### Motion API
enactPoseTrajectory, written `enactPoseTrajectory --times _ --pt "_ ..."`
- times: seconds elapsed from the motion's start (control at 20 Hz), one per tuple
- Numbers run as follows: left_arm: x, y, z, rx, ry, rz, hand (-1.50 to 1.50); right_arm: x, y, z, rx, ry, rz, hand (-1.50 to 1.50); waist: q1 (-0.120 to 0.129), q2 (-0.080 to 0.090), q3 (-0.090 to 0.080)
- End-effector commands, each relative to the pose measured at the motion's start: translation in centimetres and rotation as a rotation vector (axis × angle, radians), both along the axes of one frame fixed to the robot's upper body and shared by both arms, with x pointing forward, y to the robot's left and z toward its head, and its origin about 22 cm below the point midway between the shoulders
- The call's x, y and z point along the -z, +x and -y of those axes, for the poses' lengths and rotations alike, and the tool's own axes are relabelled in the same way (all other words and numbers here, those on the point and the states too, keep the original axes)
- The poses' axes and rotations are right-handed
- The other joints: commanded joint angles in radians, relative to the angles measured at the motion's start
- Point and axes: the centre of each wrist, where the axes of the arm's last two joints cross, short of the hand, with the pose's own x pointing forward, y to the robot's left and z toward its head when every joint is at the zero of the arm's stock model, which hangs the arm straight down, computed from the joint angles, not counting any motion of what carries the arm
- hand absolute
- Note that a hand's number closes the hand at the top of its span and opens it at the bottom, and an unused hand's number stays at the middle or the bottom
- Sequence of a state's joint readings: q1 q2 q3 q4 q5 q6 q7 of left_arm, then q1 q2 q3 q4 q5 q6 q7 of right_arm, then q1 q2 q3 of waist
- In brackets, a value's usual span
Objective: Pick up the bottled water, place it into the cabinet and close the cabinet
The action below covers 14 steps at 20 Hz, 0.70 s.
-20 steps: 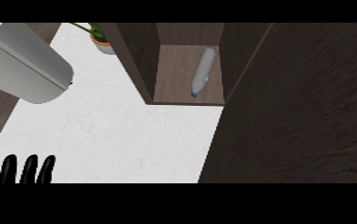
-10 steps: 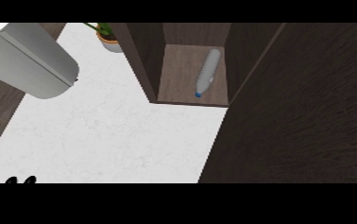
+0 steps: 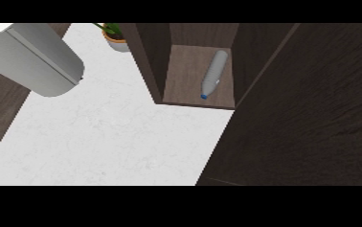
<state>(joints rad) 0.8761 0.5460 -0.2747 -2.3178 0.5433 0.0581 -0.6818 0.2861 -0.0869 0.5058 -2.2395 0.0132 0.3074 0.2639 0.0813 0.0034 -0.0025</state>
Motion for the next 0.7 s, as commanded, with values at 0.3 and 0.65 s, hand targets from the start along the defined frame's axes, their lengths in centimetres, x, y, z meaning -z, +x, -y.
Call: enactPoseTrajectory --times 0.3,0.65 --pt "-0.8 -2.9 -3.3 -0.022 -0.084 0.023 -1.5 -2.9 5.7 -5.5 -0.057 0.176 -0.081 1.5 -0.009 -0.003 0.001" --pt "-1.7 -3.8 -5.4 -0.004 -0.073 0.025 -1.5 -5.5 12.3 -5.8 -0.035 0.275 -0.125 1.5 -0.025 -0.002 0.003"
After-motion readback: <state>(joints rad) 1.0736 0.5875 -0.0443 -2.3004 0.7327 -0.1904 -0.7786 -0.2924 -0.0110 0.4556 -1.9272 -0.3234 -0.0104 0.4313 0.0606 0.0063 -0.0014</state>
